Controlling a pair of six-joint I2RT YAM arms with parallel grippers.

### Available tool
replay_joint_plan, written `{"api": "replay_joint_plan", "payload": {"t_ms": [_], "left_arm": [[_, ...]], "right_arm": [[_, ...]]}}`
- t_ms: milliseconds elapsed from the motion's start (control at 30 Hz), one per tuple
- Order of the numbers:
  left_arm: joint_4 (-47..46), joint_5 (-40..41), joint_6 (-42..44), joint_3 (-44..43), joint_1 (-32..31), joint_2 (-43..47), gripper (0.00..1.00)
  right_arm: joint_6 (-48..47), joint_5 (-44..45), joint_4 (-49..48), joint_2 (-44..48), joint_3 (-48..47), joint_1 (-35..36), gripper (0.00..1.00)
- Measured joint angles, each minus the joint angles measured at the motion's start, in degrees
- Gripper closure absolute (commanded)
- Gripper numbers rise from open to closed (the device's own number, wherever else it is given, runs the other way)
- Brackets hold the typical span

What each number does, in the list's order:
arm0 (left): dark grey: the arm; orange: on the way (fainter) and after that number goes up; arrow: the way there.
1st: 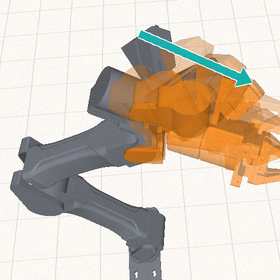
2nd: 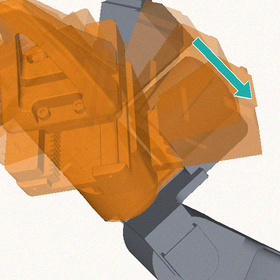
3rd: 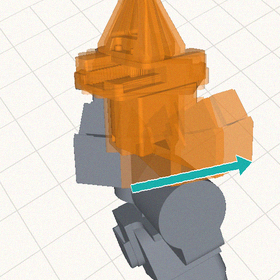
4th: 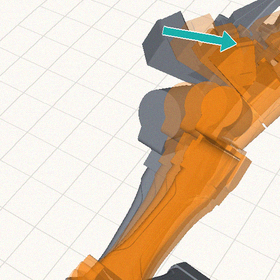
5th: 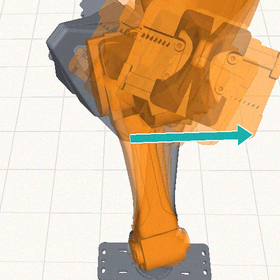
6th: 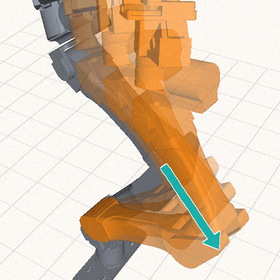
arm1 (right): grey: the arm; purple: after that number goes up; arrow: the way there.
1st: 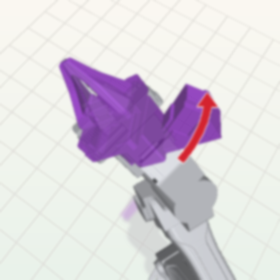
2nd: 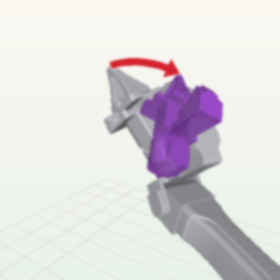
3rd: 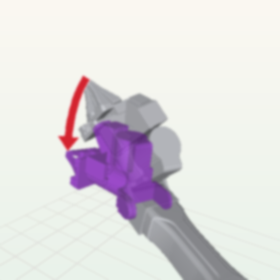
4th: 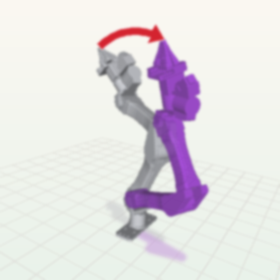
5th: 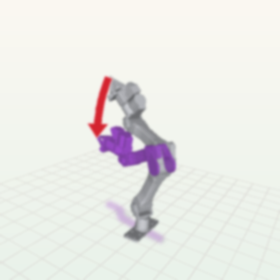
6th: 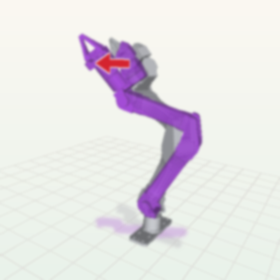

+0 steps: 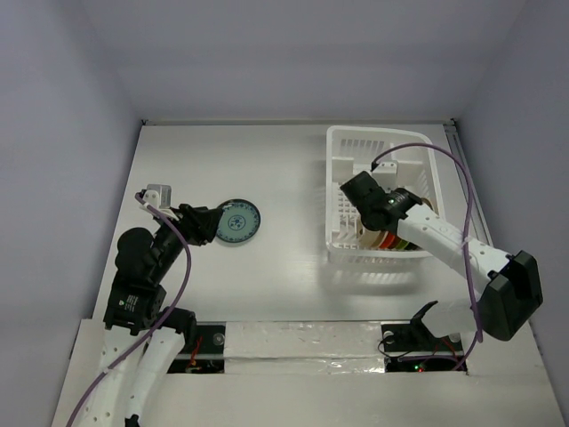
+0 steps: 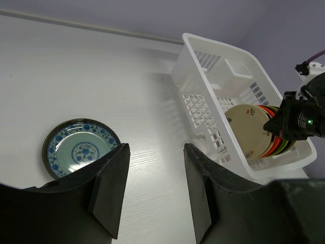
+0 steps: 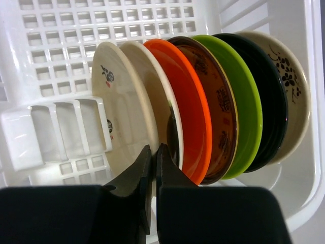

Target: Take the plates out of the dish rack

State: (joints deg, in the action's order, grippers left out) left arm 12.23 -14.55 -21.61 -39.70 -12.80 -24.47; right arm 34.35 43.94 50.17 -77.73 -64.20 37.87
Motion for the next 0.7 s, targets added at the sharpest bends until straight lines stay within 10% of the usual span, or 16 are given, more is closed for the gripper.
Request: {"api": "replay_joint_plan", "payload": {"t_ms": [700], "left_arm": [[0.0, 0.0, 0.0, 0.0, 0.0, 0.3, 0.56]], "right_arm": [[-5.7, 5.3, 4.2, 2.2, -8.1, -0.1, 1.00]]}}
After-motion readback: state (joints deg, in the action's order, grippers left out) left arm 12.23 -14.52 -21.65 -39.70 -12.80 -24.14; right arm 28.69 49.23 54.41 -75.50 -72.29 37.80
